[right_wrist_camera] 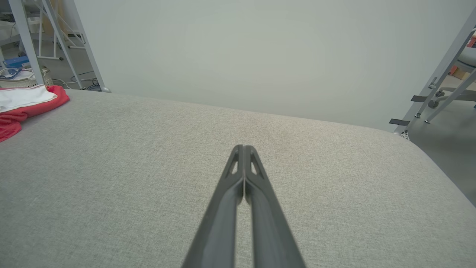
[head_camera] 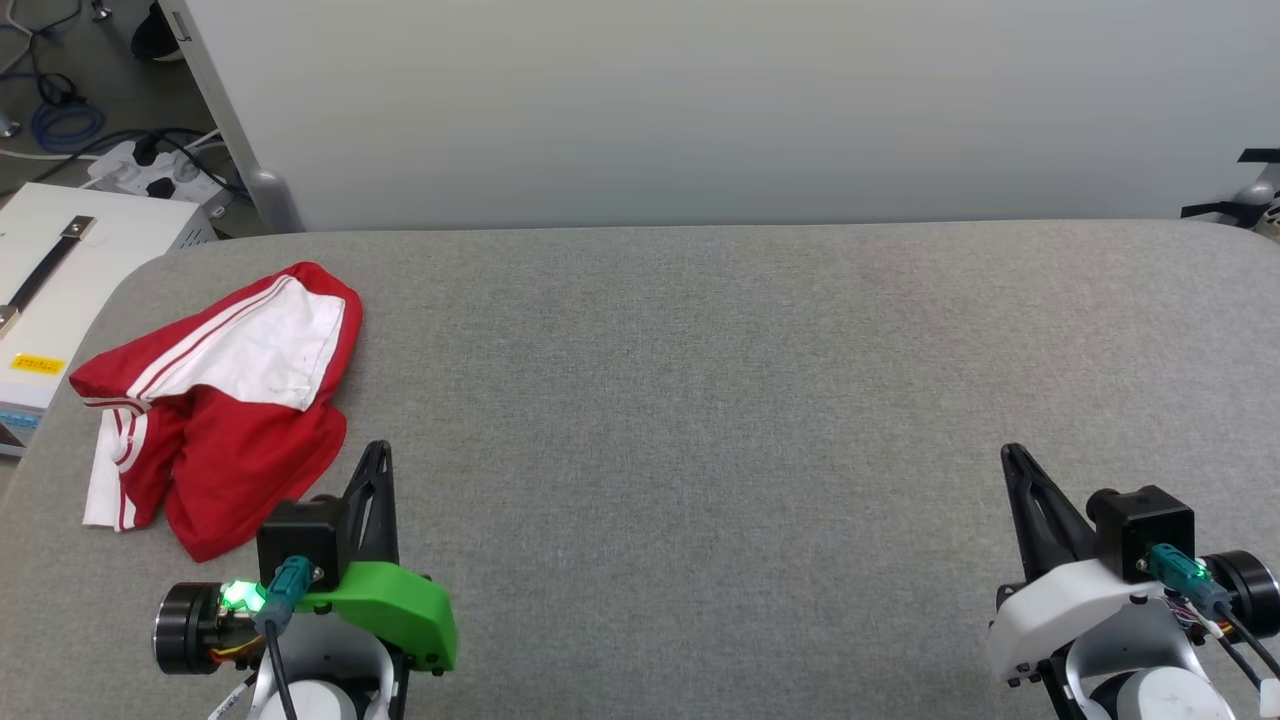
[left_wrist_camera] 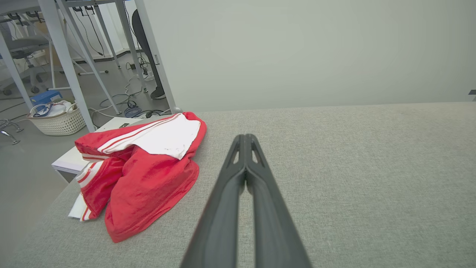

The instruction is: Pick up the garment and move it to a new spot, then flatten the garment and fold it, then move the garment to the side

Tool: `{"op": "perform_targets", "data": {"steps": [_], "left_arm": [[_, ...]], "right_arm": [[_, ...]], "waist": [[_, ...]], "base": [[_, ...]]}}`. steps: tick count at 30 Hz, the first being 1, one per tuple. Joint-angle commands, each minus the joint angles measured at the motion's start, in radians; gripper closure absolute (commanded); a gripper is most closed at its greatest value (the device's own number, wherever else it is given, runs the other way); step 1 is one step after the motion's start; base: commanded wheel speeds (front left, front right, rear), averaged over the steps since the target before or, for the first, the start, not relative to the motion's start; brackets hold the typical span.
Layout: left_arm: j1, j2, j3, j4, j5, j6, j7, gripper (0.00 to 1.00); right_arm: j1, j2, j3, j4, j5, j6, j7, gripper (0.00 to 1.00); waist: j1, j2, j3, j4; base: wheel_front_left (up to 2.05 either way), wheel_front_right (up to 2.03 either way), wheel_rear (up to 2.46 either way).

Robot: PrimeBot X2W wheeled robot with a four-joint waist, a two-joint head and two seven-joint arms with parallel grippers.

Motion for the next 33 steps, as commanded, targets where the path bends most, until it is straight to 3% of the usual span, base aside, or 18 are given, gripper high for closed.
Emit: {"op": "perform_targets", "data": {"steps": [1,23,24,33], "left_arm": [[0.014,-0.004,0.001,-0.002,0.01,0.004,-0.001,1.0],[0.014,-0.004,0.001,-0.002,0.01,0.004,-0.001,1.0],[0.0,0.0,0.0,0.0,0.0,0.0,0.0,0.0],[0.0,0.0,-0.003,0.01,-0.012,0.002,-0.012,0.0]], "right_arm": [[0.006,0.001,-0.002,-0.004,-0.01,-0.001,0.003,1.0],[0.006,0.001,-0.002,-0.004,-0.01,-0.001,0.003,1.0],[0.0,0.0,0.0,0.0,0.001,0.0,0.0,0.0],[0.002,0.0,-0.003,0.006,0.014,0.0,-0.012,0.0]], "waist": [[0.0,-0.0001,0.0,0.0],[0.0,-0.0001,0.0,0.0],[0.0,-0.0001,0.0,0.0],[0.0,-0.0001,0.001,0.0]], "base": [[0.0,0.0,0.0],[0.0,0.0,0.0],[0.0,0.0,0.0],[0.0,0.0,0.0]]}}
